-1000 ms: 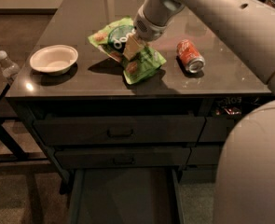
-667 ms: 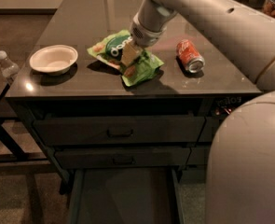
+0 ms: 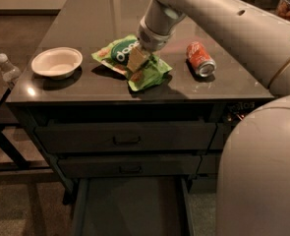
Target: Pick green rice chip bag from bottom drawer and place on counter
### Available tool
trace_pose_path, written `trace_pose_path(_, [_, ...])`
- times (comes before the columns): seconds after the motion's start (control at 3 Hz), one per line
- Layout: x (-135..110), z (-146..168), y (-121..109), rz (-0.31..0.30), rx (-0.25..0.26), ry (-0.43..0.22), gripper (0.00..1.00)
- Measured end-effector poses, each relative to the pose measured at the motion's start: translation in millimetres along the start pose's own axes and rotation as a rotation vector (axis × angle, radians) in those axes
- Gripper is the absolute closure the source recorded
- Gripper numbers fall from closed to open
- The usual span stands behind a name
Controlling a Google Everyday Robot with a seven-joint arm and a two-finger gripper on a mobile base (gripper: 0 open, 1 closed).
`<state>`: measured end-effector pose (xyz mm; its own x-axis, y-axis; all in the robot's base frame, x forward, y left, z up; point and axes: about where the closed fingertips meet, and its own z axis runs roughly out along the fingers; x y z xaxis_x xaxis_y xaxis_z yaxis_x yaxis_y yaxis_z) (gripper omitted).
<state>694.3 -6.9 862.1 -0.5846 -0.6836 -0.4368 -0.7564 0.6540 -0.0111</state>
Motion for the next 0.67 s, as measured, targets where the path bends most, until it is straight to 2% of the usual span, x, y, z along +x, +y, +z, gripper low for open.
trace_pose_path(0.67, [0.0,0.1,0.0,0.000,0.000,0.000,0.37])
